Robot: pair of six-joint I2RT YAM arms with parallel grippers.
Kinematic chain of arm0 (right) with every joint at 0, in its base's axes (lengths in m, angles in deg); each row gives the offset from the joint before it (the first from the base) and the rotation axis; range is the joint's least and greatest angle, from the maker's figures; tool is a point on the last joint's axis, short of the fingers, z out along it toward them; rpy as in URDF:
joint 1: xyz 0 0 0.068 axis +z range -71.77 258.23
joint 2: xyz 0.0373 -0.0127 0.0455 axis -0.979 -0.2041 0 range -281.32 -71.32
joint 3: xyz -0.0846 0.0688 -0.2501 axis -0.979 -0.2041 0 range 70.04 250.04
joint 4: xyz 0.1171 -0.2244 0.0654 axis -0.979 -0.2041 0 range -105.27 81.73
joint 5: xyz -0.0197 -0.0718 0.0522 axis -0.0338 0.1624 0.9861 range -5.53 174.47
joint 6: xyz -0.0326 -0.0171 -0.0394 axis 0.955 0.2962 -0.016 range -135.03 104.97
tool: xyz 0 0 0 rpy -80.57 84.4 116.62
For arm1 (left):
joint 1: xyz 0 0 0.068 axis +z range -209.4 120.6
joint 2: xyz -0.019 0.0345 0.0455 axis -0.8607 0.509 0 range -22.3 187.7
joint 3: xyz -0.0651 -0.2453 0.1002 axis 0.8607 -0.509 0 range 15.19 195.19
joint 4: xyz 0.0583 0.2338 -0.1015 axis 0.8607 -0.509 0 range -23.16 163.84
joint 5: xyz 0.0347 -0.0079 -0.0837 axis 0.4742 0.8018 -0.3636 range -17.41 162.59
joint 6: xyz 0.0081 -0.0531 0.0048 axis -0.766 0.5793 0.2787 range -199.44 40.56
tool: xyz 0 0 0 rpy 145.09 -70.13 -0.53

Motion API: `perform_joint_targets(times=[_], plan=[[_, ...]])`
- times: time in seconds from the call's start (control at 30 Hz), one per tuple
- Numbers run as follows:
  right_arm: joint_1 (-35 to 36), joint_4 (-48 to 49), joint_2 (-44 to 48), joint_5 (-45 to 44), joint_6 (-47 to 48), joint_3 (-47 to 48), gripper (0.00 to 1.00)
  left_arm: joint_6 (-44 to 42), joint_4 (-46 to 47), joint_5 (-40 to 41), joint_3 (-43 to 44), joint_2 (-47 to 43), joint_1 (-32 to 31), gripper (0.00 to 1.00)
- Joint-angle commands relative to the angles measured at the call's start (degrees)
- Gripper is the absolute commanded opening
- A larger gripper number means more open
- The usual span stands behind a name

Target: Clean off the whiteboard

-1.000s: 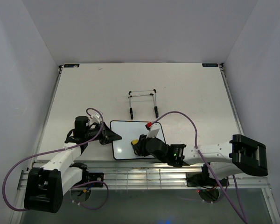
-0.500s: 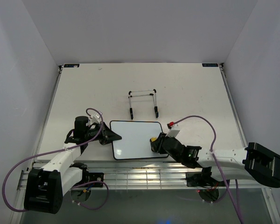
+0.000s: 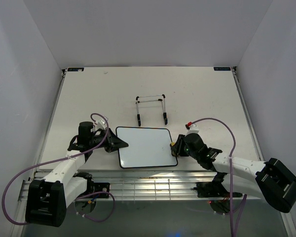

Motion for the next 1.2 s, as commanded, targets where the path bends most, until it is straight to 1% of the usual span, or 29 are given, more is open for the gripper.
perform_joint_targets(times=[0.0, 0.13, 0.17, 0.23, 0.37, 0.43, 0.6, 0.7, 0.77, 0.97, 1.17], plan=[[-1.14, -2.81, 1.83, 5.71, 4.18, -2.23, 0.29, -3.0, 0.22, 2.58, 2.24, -0.49, 0.13, 0.0], [-1.14, -0.53, 0.79, 12.11, 8.31, -0.31, 0.29, -3.18, 1.45, 1.96, 1.98, 0.13, 0.13, 0.0], [-1.06, 0.08, 0.17, 15.96, 9.28, 0.83, 0.29, -3.09, 1.54, 1.87, 1.89, 0.22, 0.13, 0.0], [-0.18, 2.54, -1.68, 17.75, 9.55, 1.8, 0.29, -2.83, 1.81, 1.79, 1.8, 0.31, 0.13, 0.0], [3.07, 5.1, -4.49, 18.81, 9.72, 5.31, 0.29, -2.47, 2.42, 1.43, 1.37, 0.31, 0.21, 0.0], [5.61, 5.45, -7.21, 18.99, 10.08, 8.65, 0.29, -2.65, 2.42, 1.35, 1.36, 0.48, 0.13, 0.0], [10.97, 4.93, -13.35, 17.93, 11.13, 14.98, 0.29, -2.74, 2.51, 1.17, 1.19, 0.66, 0.13, 0.0], [11.42, 2.82, -14.77, 15.48, 11.31, 16.4, 0.29, -2.56, 2.69, 1.08, 1.19, 0.48, 0.13, 0.0], [10.73, 2.38, -14.43, 12.59, 11.04, 14.74, 0.29, -2.65, 2.69, 0.82, 1.19, 0.4, 0.13, 0.0], [3.7, -1.84, -12.5, 10.82, 10.17, 8.5, 0.29, -2.83, 2.42, 0.91, 1.01, 0.05, 0.13, 0.0], [-1.57, -2.64, -5.74, 12.21, 7.71, 0.68, 0.29, -1.86, 1.98, 2.31, 0.75, -1.98, 0.13, 0.0]])
